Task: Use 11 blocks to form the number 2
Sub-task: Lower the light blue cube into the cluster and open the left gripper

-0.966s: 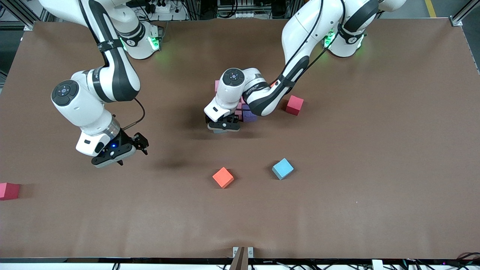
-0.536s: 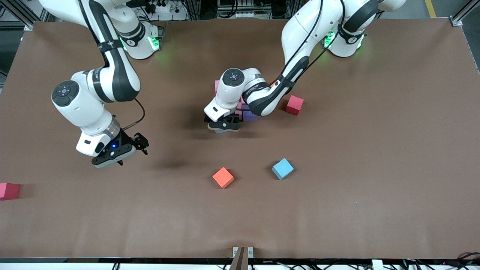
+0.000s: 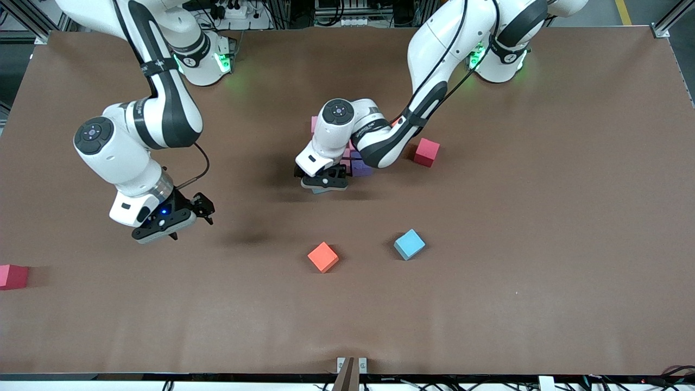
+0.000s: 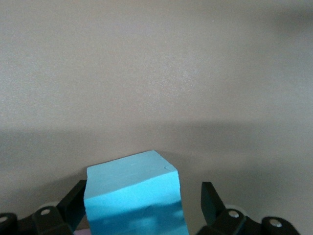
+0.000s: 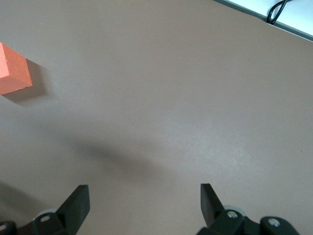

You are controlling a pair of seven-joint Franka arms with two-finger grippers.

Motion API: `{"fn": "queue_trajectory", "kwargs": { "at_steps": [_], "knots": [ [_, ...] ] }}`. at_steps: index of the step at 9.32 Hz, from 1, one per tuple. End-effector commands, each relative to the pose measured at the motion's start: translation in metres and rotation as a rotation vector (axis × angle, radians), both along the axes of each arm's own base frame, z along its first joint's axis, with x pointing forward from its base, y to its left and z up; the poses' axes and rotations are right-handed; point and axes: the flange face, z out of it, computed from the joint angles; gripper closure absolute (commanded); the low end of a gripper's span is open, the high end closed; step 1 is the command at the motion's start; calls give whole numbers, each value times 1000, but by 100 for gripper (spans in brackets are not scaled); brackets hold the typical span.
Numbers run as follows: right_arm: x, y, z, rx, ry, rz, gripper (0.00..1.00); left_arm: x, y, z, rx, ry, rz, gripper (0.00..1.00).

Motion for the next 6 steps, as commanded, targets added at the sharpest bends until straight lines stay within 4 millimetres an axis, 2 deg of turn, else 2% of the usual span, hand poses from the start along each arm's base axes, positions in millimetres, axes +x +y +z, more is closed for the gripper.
{"fn": "queue_trajectory", "kwargs": {
  "at_steps": [1, 2, 3, 6],
  "knots": [
    [6, -3, 2, 5, -6, 3, 0, -1, -3, -3, -4, -12, 9, 0],
    [6, -3, 2, 5, -6, 3, 0, -1, -4, -7, -17, -14, 9, 0],
    [6, -3, 3, 5, -8, 3, 0, -11, -12, -8, -35, -18, -3, 0],
    [7, -2, 4, 5, -11, 5, 0, -9, -11, -8, -34, -24, 0, 0]
  ]
}}
